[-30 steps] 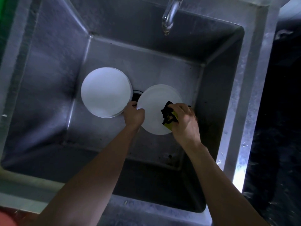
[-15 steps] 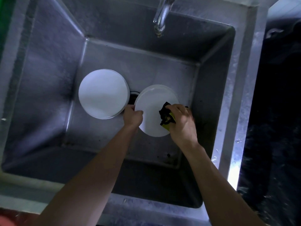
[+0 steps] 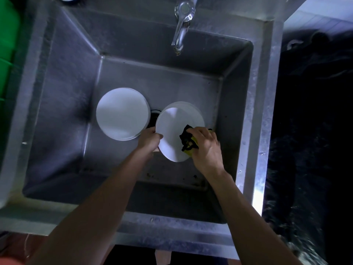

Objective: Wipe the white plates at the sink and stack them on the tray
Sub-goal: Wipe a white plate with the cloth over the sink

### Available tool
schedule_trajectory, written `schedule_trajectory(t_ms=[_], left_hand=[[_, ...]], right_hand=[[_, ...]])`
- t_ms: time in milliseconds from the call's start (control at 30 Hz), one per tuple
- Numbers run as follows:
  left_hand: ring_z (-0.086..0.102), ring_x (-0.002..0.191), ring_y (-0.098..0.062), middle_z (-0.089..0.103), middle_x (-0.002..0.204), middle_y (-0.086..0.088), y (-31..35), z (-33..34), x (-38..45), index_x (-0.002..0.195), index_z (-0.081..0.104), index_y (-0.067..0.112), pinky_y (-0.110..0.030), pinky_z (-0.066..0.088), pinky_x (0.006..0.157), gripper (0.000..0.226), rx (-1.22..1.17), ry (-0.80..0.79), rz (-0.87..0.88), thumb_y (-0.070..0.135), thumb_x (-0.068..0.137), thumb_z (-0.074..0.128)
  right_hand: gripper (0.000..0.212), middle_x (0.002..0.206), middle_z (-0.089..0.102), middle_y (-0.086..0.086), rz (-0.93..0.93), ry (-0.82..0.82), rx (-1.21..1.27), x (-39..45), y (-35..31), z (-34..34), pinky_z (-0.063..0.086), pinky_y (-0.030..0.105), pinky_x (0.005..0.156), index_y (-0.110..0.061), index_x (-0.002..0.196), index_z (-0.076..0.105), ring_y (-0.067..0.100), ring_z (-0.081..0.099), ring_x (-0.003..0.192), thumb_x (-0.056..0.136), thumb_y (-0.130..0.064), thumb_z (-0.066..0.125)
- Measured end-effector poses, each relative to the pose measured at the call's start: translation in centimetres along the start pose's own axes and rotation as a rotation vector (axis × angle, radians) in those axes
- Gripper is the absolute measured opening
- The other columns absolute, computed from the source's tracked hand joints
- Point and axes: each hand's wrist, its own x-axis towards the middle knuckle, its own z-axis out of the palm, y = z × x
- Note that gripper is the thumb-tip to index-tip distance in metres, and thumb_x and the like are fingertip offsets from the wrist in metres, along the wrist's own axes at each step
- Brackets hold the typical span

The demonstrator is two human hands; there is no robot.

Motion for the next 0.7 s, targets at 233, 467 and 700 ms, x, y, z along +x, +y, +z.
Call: schedule_trajectory(t_ms=[233,467,700], left_hand=[[0.071,0.087,-0.021,0.074,0.102,-0.006,1.3,-2.1,-3.4,0.109,0.069,0.018,-0.036,0.061,0.064,0.029,-0.194,-0.065,-0.014,-0.003,0.091,0.060],[0.074,0.097,-0.035,0.077,0.107,-0.012,3.4,-3.5,-7.4,0.112,0.072,0.019,-0.052,0.063,0.074,0.031,-0.262,-0.153,0.052,0.001,0.090,0.060],[0.074,0.090,-0.038,0.075,0.100,-0.021,4.8,-4.4,-10.4,0.098,0.079,0.011,-0.040,0.059,0.066,0.033,-0.275,-0.218,0.174,0.008,0.066,0.068]], right_hand=[[0.062,0.138,0.058,0.005,-0.091,0.083,0.119,-1.4,-2.9,-2.2,0.049,0.055,0.101,-0.019,0.135,0.060,0.034,0.050,0.124,0.079,0.006,0.059],[0.069,0.140,0.056,0.001,-0.133,0.045,0.218,-1.7,-5.9,-3.9,0.048,0.048,0.100,-0.024,0.139,0.054,0.029,0.049,0.124,0.076,0.003,0.058],[0.069,0.166,0.023,-0.002,-0.242,0.026,-0.078,-2.7,-4.9,-4.2,0.016,0.062,0.119,-0.030,0.154,0.035,0.028,0.013,0.154,0.090,-0.036,0.059]])
